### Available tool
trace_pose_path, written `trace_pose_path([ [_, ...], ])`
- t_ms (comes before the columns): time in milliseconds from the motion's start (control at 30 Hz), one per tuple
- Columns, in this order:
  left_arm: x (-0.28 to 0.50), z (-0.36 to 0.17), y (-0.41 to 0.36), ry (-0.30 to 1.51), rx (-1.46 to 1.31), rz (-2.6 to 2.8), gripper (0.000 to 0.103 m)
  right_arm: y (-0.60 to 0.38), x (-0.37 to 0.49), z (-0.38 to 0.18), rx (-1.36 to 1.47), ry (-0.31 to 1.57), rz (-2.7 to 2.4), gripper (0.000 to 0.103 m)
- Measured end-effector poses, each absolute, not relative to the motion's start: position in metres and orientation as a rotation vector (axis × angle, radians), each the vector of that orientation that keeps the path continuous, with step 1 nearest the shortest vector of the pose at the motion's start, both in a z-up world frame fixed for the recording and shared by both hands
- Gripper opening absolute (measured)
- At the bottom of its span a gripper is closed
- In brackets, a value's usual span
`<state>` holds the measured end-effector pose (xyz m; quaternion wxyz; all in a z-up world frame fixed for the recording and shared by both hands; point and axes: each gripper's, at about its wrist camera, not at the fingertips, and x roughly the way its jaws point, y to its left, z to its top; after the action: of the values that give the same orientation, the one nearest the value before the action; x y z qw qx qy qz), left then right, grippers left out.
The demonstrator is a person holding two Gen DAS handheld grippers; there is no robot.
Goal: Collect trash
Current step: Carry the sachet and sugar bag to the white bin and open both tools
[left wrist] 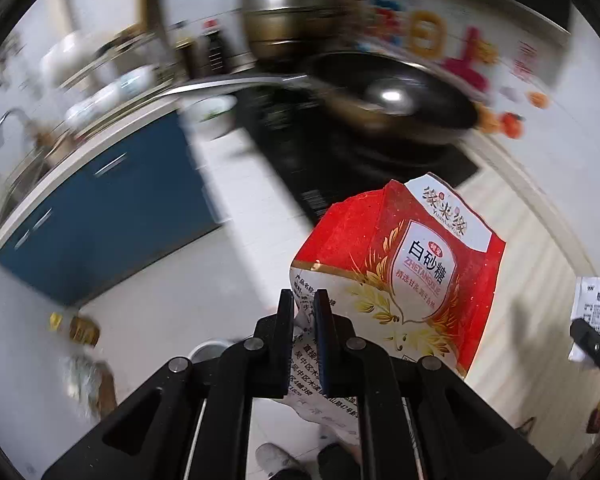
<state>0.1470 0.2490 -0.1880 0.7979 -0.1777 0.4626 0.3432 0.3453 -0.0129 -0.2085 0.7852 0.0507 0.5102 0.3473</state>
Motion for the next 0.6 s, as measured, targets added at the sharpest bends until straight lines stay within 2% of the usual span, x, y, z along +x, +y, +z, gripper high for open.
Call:
trace_pose_path([
  [167,0.053,-0.206,0.299,1.031,-0.453,0.902,0.007,0.071,0.266,-0.225,0.029,1.154,0.940,0.000],
  [333,-0.031,-0.246,0.345,1.093,-0.524,1.021,0.007,0.152,0.190,-0.280,-0.066,1.224,1.059,0.000],
  [467,-0.080,-0.317,0.383,1.178,-0.580,1.088,0.007,0.215,0.135,-0.361,-0.133,1.348,1.127,0.000],
  [600,-0.117,-0.424,0.421,1.270,-0.684,1.133,0.007,0.269,0.089,-0.457,-0.238,1.443,1.152,0.000],
])
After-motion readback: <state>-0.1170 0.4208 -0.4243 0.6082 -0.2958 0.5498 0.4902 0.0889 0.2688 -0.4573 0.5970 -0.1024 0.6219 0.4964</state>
